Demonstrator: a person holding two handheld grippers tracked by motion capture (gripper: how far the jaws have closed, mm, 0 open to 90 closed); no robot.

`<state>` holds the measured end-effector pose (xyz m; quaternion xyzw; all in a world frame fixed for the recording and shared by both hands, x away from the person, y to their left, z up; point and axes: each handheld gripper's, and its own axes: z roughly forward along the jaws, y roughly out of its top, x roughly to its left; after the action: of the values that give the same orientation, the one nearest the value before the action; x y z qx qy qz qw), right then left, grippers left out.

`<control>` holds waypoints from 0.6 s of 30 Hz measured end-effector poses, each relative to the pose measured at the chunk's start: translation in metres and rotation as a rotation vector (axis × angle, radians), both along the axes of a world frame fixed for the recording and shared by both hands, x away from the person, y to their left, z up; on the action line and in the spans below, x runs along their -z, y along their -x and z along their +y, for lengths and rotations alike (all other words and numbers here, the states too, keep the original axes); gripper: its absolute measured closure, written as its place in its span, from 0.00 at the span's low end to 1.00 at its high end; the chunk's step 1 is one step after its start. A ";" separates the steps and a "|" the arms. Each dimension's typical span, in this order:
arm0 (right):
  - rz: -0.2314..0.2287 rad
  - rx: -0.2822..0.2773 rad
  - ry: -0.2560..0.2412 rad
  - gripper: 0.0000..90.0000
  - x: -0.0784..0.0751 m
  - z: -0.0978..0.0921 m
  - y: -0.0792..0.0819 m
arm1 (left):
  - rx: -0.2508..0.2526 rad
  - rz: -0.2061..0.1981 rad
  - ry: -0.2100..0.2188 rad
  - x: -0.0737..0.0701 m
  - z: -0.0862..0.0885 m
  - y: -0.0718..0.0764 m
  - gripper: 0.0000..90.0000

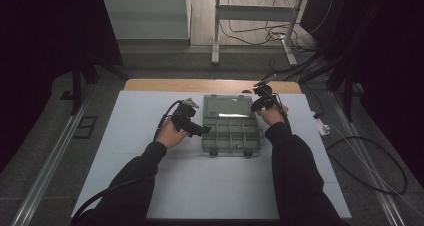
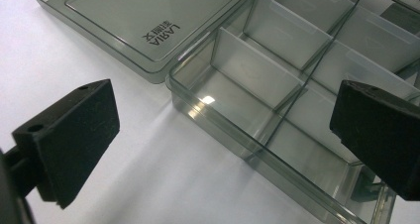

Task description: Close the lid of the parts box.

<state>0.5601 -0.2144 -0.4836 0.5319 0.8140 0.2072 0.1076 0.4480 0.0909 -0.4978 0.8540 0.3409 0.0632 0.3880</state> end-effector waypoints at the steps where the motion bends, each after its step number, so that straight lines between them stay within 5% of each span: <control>1: 0.009 0.023 -0.007 0.89 0.000 0.000 -0.001 | 0.000 0.000 -0.001 0.000 0.000 0.000 0.00; 11: 0.063 0.187 -0.052 0.96 -0.001 0.003 -0.005 | -0.017 0.000 -0.017 0.000 0.000 -0.002 0.00; 18: 0.061 0.222 -0.060 0.98 -0.001 0.007 -0.005 | -0.036 0.003 -0.005 -0.004 0.004 -0.005 0.00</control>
<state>0.5648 -0.2076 -0.4823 0.6278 0.7465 0.2017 0.0891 0.4525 0.0945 -0.4940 0.8486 0.3568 0.0698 0.3843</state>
